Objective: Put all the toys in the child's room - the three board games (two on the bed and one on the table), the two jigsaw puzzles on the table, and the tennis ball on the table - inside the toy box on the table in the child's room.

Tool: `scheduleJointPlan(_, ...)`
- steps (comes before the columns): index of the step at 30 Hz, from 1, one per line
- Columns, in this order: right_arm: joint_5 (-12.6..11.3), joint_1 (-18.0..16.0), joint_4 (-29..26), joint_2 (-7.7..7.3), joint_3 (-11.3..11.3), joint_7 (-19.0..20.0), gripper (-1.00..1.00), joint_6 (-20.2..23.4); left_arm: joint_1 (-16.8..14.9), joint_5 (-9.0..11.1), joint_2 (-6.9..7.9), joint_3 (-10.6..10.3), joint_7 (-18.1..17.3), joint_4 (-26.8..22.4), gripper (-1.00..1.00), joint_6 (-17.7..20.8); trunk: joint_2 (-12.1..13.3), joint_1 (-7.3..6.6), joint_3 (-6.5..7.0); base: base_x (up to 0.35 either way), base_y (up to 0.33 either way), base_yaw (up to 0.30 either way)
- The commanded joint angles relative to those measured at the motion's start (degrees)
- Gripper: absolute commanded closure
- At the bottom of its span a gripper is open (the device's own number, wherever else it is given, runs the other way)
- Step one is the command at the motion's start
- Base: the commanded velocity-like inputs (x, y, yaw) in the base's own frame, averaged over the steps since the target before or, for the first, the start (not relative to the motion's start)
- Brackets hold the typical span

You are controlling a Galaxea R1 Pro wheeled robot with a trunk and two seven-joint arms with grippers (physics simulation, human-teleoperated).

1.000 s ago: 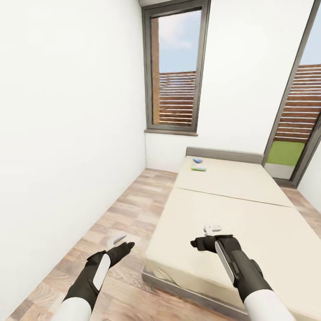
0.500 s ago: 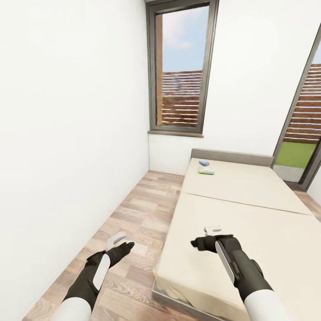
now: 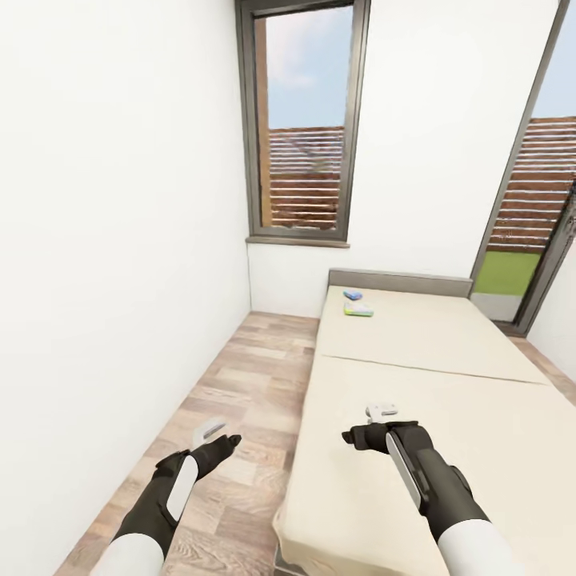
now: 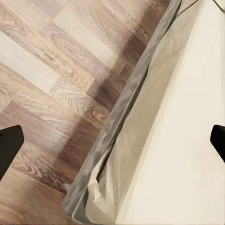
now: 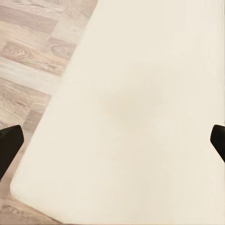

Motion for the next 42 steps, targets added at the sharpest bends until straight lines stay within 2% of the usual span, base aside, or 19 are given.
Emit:
scheduleJointPlan(1,0.0,0.0,0.0,0.02,0.0,0.1,-1.0,0.3,0.0,0.2,-0.06,0.3,-0.2,-0.1,-1.0,0.4,0.0,0.03,-0.06,0.285,0.187,-0.256)
scheduleJointPlan(13,0.0,0.0,0.0,-0.05,0.0,0.1,-1.0,0.2,0.0,0.2,-0.05,0.3,-0.2,0.0,-1.0,0.4,0.0,0.03,-0.06,0.286,0.208,-0.215)
scheduleJointPlan(35,0.0,0.0,0.0,-0.04,-0.1,0.1,-1.0,0.1,-0.1,0.2,-0.05,0.3,-0.1,0.5,-1.0,0.4,0.0,0.03,-0.06,0.192,0.277,-0.021)
scheduleJointPlan(42,0.1,-0.1,0.0,0.11,0.0,0.0,-1.0,0.2,0.0,0.2,-0.05,0.3,0.0,0.5,-1.0,0.4,0.0,0.03,-0.06,0.092,0.103,-0.16)
